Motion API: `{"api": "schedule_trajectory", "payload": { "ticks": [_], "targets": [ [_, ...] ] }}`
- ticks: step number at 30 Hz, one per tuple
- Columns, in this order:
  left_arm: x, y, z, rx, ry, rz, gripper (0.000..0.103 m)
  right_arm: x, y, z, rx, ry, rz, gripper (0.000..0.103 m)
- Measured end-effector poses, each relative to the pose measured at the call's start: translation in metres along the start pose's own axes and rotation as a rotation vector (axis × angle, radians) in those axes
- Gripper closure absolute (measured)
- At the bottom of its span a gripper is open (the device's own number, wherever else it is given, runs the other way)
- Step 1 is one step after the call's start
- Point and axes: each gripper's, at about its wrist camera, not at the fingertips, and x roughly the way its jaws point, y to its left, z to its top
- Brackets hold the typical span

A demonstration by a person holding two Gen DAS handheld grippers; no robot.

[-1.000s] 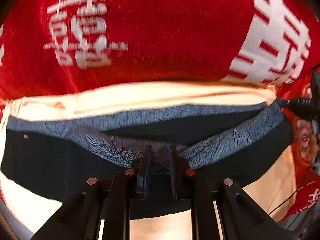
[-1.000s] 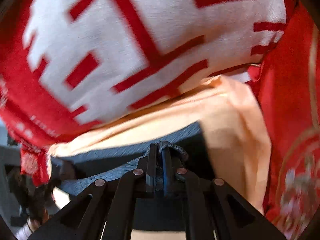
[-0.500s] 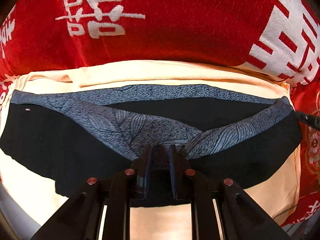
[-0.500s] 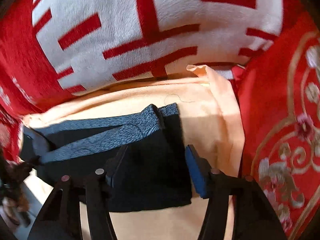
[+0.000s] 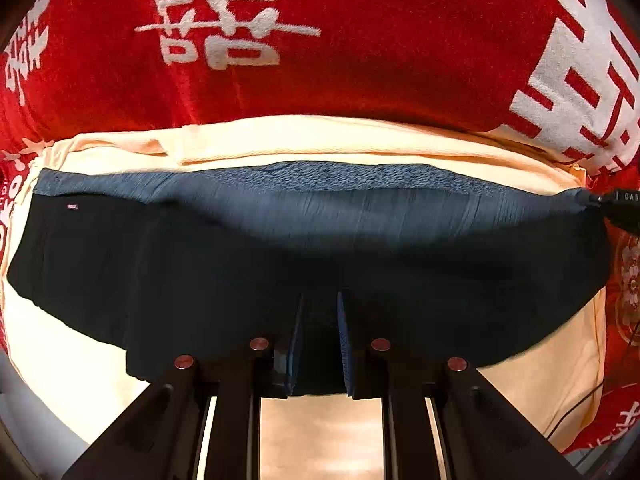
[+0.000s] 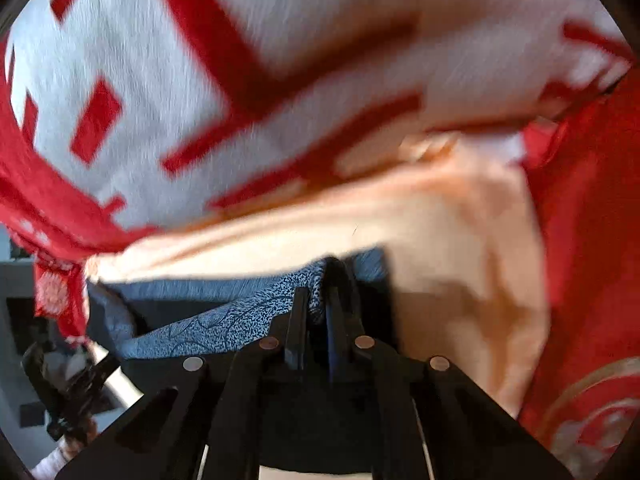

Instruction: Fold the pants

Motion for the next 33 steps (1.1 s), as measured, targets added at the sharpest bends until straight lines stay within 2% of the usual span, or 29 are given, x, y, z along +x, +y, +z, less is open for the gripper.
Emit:
{"api": "schedule_trajectory", "payload": {
  "ticks": [2, 4, 5, 6, 9, 10, 13, 15, 17, 19, 20, 21, 22, 23, 24, 26, 27, 28, 30, 33],
  "targets": [
    [0.006, 0.000, 0.001, 0.006, 0.011, 0.014, 0.085, 0.005, -0.005, 0.010, 0.018, -0.005, -0.030, 0.095],
    [0.016, -0.005, 0.004, 0.018, 0.018, 0.019, 0.085, 0.012, -0.008, 0.011, 0.026, 0.032, -0.032, 0.093],
    [0.020, -0.008, 0.006, 0.023, 0.019, 0.022, 0.085, 0.013, -0.006, 0.007, 0.017, 0.037, -0.070, 0.091],
    [0.026, -0.011, 0.010, 0.030, 0.020, 0.022, 0.085, 0.011, -0.004, 0.004, 0.010, 0.026, -0.099, 0.088],
    [0.044, -0.020, 0.021, 0.042, 0.018, 0.025, 0.085, -0.008, 0.004, -0.012, 0.001, -0.046, -0.157, 0.070],
    [0.049, -0.023, 0.023, 0.046, 0.019, 0.031, 0.085, -0.016, 0.008, -0.022, 0.002, -0.072, -0.153, 0.069],
    [0.063, -0.030, 0.026, 0.056, 0.019, 0.052, 0.085, -0.026, 0.017, -0.049, -0.017, -0.089, -0.086, 0.069],
    [0.065, -0.036, 0.025, 0.086, -0.013, 0.082, 0.085, -0.014, 0.020, -0.063, -0.034, -0.047, -0.096, 0.069],
    [0.064, -0.044, 0.022, 0.139, -0.025, 0.116, 0.085, 0.007, 0.013, -0.075, -0.013, 0.011, -0.148, 0.075],
    [0.059, -0.048, 0.019, 0.163, 0.004, 0.116, 0.085, 0.012, 0.019, -0.086, 0.022, -0.035, -0.157, 0.086],
    [0.057, -0.046, 0.018, 0.159, 0.017, 0.105, 0.081, 0.006, 0.019, -0.089, 0.042, -0.042, -0.165, 0.086],
    [0.051, -0.042, 0.015, 0.144, 0.021, 0.085, 0.071, -0.001, 0.023, -0.093, 0.046, -0.050, -0.171, 0.084],
    [0.045, -0.038, 0.013, 0.132, 0.012, 0.082, 0.036, -0.006, 0.030, -0.099, 0.034, -0.059, -0.168, 0.081],
    [0.039, -0.034, 0.010, 0.117, -0.008, 0.084, 0.014, -0.010, 0.036, -0.104, 0.016, -0.062, -0.161, 0.081],
    [0.028, -0.027, 0.005, 0.094, -0.044, 0.077, 0.013, -0.014, 0.043, -0.110, -0.004, -0.064, -0.152, 0.081],
    [0.020, -0.018, 0.000, 0.069, -0.042, 0.050, 0.013, -0.020, 0.061, -0.125, -0.041, -0.069, -0.133, 0.079],
    [0.017, -0.013, -0.002, 0.053, -0.034, 0.041, 0.013, -0.020, 0.072, -0.133, -0.052, -0.063, -0.117, 0.072],
    [0.014, -0.006, -0.006, 0.037, -0.026, 0.036, 0.013, -0.020, 0.076, -0.139, -0.054, -0.052, -0.099, 0.060],
    [0.012, 0.006, -0.014, 0.032, -0.011, 0.026, 0.013, -0.013, 0.094, -0.149, -0.048, -0.036, -0.060, 0.051],
    [0.007, 0.030, -0.028, 0.030, -0.002, 0.019, 0.013, 0.006, 0.133, -0.165, -0.058, -0.004, -0.015, 0.050]
  ]
}}
